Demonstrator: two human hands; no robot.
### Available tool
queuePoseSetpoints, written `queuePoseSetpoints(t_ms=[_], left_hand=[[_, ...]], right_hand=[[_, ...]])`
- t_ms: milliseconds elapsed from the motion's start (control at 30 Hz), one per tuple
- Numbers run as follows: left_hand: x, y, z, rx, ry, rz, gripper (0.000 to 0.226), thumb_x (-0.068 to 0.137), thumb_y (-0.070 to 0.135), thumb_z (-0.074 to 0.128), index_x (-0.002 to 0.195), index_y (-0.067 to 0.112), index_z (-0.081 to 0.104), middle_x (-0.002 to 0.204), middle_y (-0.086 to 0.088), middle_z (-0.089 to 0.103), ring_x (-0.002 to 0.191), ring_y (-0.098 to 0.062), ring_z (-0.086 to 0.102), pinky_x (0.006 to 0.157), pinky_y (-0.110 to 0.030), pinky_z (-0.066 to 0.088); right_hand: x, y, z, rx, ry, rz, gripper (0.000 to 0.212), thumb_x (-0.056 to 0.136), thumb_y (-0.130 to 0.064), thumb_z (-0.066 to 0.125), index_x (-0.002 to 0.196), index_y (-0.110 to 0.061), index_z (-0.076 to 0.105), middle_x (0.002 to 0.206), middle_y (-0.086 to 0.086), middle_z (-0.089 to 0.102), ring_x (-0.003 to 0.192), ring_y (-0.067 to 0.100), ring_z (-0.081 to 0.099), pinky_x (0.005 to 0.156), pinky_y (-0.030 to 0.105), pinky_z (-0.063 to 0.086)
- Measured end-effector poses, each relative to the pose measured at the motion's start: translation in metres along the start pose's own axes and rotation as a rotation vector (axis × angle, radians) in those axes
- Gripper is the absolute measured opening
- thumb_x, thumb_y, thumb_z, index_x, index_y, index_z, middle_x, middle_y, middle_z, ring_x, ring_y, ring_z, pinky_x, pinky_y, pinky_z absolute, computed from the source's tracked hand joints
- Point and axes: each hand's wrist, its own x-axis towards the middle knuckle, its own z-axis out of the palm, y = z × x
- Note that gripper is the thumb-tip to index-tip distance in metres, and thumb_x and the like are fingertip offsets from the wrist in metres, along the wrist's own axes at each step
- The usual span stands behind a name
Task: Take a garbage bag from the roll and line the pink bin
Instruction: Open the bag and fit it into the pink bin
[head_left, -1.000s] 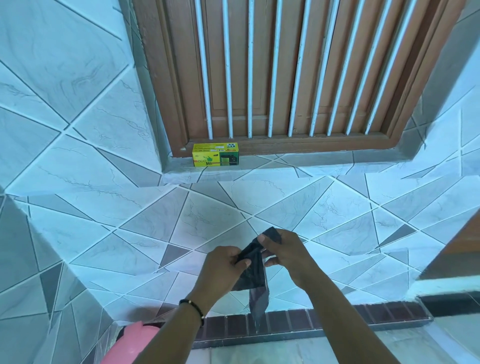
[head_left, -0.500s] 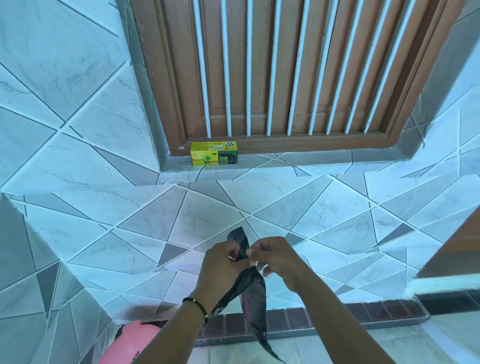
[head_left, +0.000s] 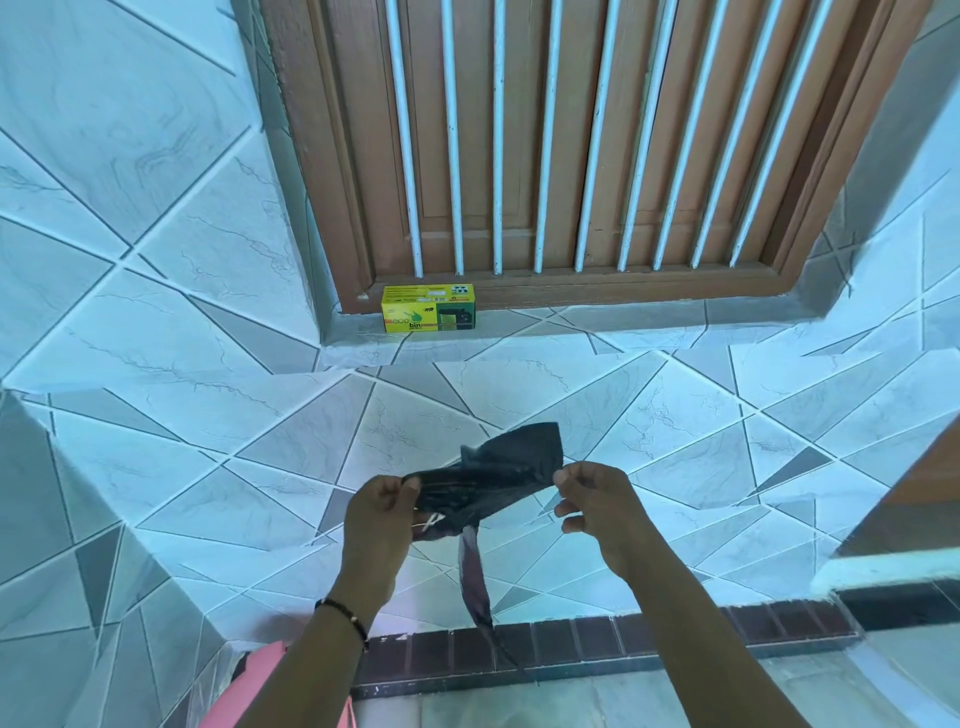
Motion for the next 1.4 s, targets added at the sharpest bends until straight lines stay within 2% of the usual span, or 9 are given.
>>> queuePoseSetpoints(t_ms=[133,233,367,467,567,667,933,1167,1400], left_hand=[[0.002,-0.008,-0.008,0.068,0.036,0.006,0.015,0.092,0.015,0.055,0.079,0.007,0.055,0.087,-0.017,0.068,0.07,-0.025,0.069,0.064,-0.035,0.059],[0.0,-0.014,-0.007,0.41,0.042,0.124,0.011,0.088,0.016,0.06,0.093,0.009,0.054,0.096,-0.011,0.064,0.088,-0.029,0.066,0.075,-0.036,0.053],[-0.013,-0.008,0.004,0.622,-0.169,0.462,0.06,0.08,0.026,0.069,0.133,0.023,0.04,0.13,0.009,0.041,0.122,-0.01,0.04,0.108,-0.033,0.034],[-0.019,-0.001,0.02,0.816,-0.371,0.622,0.047,0.081,0.03,0.063,0.126,0.028,0.049,0.127,0.011,0.051,0.119,-0.01,0.046,0.106,-0.03,0.038],[-0.025,0.0,0.03,0.805,-0.372,0.531,0.019,0.085,0.025,0.054,0.1,0.024,0.065,0.1,0.004,0.069,0.093,-0.017,0.063,0.084,-0.032,0.052],[-0.023,0.0,0.032,0.753,-0.252,0.509,0.012,0.085,0.024,0.055,0.087,0.02,0.066,0.086,0.001,0.07,0.077,-0.017,0.063,0.068,-0.024,0.048],[-0.016,-0.001,0.025,0.657,-0.209,0.45,0.008,0.084,0.029,0.063,0.079,0.023,0.065,0.079,0.009,0.069,0.076,-0.009,0.064,0.072,-0.023,0.051],[-0.002,-0.002,-0.006,0.771,0.029,0.411,0.007,0.087,0.024,0.059,0.085,0.02,0.064,0.08,0.005,0.069,0.077,-0.017,0.063,0.065,-0.023,0.041],[0.007,-0.011,-0.033,0.901,0.094,0.321,0.015,0.08,0.012,0.053,0.087,0.023,0.061,0.079,-0.004,0.068,0.077,-0.028,0.061,0.064,-0.031,0.05]], right_hand=[[-0.001,0.001,-0.005,0.048,0.017,-0.023,0.015,0.092,-0.009,0.056,0.079,-0.004,0.06,0.068,0.008,0.052,0.06,0.018,0.054,0.056,0.029,0.047],[-0.002,0.001,-0.001,0.032,-0.057,-0.07,0.016,0.092,-0.009,0.055,0.077,-0.006,0.059,0.07,0.007,0.053,0.062,0.016,0.056,0.057,0.028,0.047],[-0.004,-0.002,0.009,-0.137,-0.239,-0.146,0.017,0.091,-0.008,0.055,0.074,-0.008,0.055,0.073,0.006,0.055,0.065,0.013,0.058,0.06,0.026,0.047],[-0.006,-0.002,0.015,-0.211,-0.322,-0.193,0.019,0.092,-0.01,0.055,0.073,-0.01,0.053,0.074,0.005,0.057,0.067,0.012,0.059,0.062,0.027,0.047],[-0.007,-0.003,0.018,-0.203,-0.323,-0.196,0.017,0.091,-0.015,0.058,0.074,-0.013,0.055,0.078,0.006,0.059,0.068,0.014,0.06,0.062,0.03,0.048],[-0.011,0.001,0.022,-0.243,-0.311,-0.154,0.02,0.083,-0.028,0.069,0.083,-0.013,0.055,0.082,0.003,0.06,0.065,0.014,0.06,0.053,0.027,0.047],[-0.013,0.01,0.019,-0.144,-0.179,-0.033,0.012,0.083,-0.003,0.066,0.074,-0.004,0.058,0.063,0.009,0.058,0.048,0.012,0.057,0.051,0.026,0.049],[-0.006,0.01,-0.01,0.028,0.003,0.077,0.01,0.089,0.003,0.054,0.08,-0.002,0.056,0.073,0.016,0.059,0.056,0.023,0.057,0.055,0.03,0.053],[-0.003,0.005,-0.025,0.287,0.173,0.064,0.014,0.091,0.005,0.043,0.085,-0.005,0.049,0.074,0.011,0.058,0.061,0.024,0.053,0.055,0.028,0.048]])
